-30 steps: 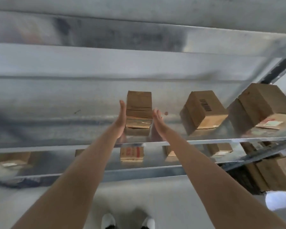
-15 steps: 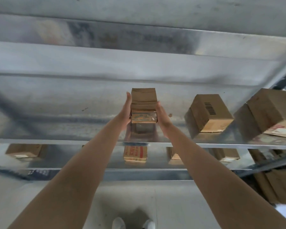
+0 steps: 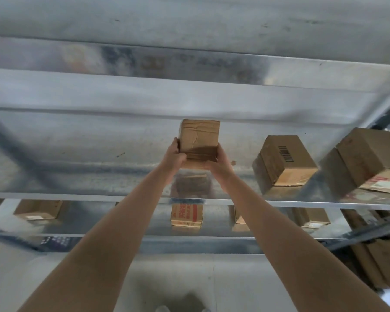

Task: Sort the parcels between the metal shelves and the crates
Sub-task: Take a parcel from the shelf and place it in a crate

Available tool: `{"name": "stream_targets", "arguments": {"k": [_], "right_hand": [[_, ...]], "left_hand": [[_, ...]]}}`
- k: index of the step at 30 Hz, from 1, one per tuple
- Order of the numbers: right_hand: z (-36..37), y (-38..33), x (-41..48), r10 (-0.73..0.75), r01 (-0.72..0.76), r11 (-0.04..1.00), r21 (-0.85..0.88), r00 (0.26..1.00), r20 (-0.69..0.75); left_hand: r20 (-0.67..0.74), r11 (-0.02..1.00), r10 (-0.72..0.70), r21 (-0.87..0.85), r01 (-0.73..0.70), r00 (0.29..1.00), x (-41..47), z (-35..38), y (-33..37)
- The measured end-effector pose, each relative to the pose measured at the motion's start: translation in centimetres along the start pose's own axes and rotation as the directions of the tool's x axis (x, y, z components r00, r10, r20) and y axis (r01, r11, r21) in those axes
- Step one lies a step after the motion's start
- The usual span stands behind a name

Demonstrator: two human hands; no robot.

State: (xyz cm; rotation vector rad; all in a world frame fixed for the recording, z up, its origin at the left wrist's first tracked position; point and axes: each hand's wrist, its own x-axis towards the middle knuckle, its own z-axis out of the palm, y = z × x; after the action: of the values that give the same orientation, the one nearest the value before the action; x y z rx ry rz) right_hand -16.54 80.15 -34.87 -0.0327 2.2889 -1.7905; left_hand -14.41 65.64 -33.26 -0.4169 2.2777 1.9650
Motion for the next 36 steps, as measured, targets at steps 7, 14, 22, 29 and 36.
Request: {"name": "stream_targets", "arguments": {"k": [7, 14, 22, 29, 36], "right_hand": [[-0.3, -1.6, -0.4, 0.145, -0.146, 0.947, 0.288, 0.989, 0.022], [0.4, -2.8, 0.0, 0.106, -0.119, 0.931, 0.345, 0.993, 0.055], [0.3, -2.8, 0.1, 0.147, -0.117, 0.927, 0.357, 0.987, -0.058], [-0.1, -2.0, -0.1, 0.163, -0.153, 0.921, 0.358, 0.987, 0.004], [-0.3, -1.8, -1.2, 0.023, -0.049, 0.94, 0.337, 0.997, 0.08]], "left_hand": [[-0.079, 0.968, -0.139, -0.224, 0.118, 0.987, 3.8, -0.2, -2.1], [-0.103, 0.993, -0.048, -0.112, 0.037, 0.993, 4.4, -0.3, -1.7], [-0.074, 0.976, -0.141, -0.179, 0.126, 0.987, 0.7, 0.1, 1.7], [-0.103, 0.986, -0.102, -0.143, 0.087, 0.989, -0.1, -0.6, 1.9], [-0.052, 0.99, 0.019, -0.141, -0.026, 0.998, -1.0, -0.4, 1.4]]}}
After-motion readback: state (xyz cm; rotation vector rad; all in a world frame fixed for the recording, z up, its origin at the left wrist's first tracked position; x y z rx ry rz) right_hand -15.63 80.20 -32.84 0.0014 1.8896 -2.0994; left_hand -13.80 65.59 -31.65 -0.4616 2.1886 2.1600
